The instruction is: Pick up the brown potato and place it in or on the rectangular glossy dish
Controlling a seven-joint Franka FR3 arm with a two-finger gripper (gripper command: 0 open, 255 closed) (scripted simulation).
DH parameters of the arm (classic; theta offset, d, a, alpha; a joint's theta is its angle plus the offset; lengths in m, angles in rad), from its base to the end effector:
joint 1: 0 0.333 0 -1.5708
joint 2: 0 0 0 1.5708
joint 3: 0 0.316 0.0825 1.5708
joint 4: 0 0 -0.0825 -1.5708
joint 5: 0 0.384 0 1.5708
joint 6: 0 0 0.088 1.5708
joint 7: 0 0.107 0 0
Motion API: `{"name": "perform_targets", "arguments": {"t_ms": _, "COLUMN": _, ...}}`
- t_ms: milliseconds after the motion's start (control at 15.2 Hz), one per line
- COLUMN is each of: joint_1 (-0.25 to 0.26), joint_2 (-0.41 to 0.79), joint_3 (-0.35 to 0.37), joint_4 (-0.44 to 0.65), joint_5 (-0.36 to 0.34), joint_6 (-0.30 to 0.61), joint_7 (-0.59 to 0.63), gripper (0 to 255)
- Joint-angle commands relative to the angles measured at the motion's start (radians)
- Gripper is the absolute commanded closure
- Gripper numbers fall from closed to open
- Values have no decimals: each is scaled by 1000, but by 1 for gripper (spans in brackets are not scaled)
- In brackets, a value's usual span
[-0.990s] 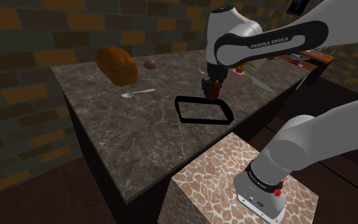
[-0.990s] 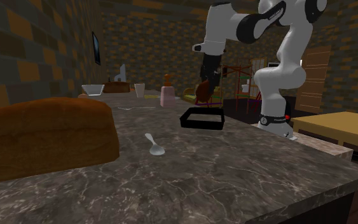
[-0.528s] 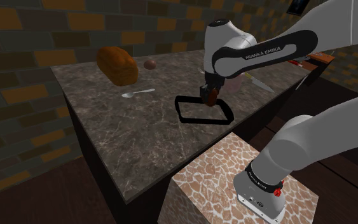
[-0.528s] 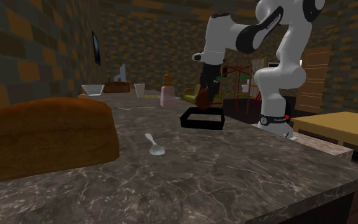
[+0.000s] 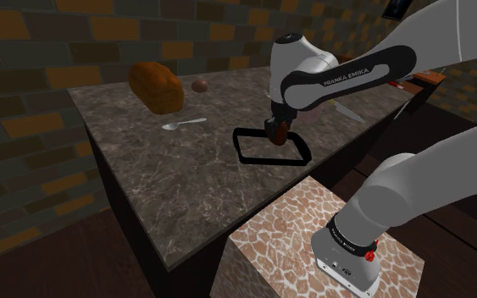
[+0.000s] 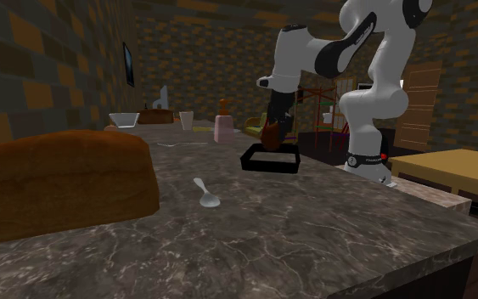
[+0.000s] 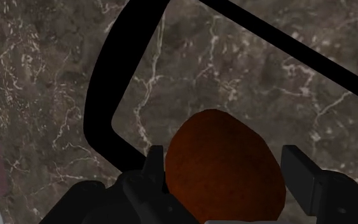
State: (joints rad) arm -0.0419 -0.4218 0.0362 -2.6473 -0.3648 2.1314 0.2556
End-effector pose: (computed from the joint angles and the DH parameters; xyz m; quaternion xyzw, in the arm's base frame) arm 0.3799 -0.0184 0.3743 0.9862 -0.0270 -0.0276 0.1608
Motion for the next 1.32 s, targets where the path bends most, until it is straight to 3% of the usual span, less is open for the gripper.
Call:
{"name": "perform_targets", "arguments": {"t_ms": 0, "joint_1": 0, "joint_2": 0, "joint_3": 0, "joint_4": 0, "joint_5": 0, "joint_6": 0, "joint_7": 0, "gripper": 255}}
{"name": "perform_targets", "arguments": {"t_ms": 66, "joint_1": 0, "joint_2": 0, "joint_3": 0, "joint_4": 0, "joint_5": 0, "joint_6": 0, "joint_7": 0, "gripper": 255}}
{"name": "perform_targets", "arguments": {"t_ms": 132, "joint_1": 0, "joint_2": 0, "joint_3": 0, "joint_4": 0, "joint_5": 0, "joint_6": 0, "joint_7": 0, "gripper": 0}}
{"name": "perform_targets", "arguments": {"t_ms": 462, "joint_1": 0, "joint_2": 0, "joint_3": 0, "joint_4": 0, "joint_5": 0, "joint_6": 0, "joint_7": 0, "gripper": 0}}
{"name": "perform_targets", "arguments": {"t_ms": 726, "joint_1": 27, "joint_2": -52, "joint_3": 23, "joint_4": 86, "joint_5": 45, "joint_6": -140, "joint_7": -18, "gripper": 0}}
{"name": "perform_targets", "arguments": {"t_ms": 1254, "joint_1": 27, "joint_2": -52, "joint_3": 23, "joint_4": 86, "joint_5": 45, "joint_6": -140, "joint_7": -18, "gripper": 0}}
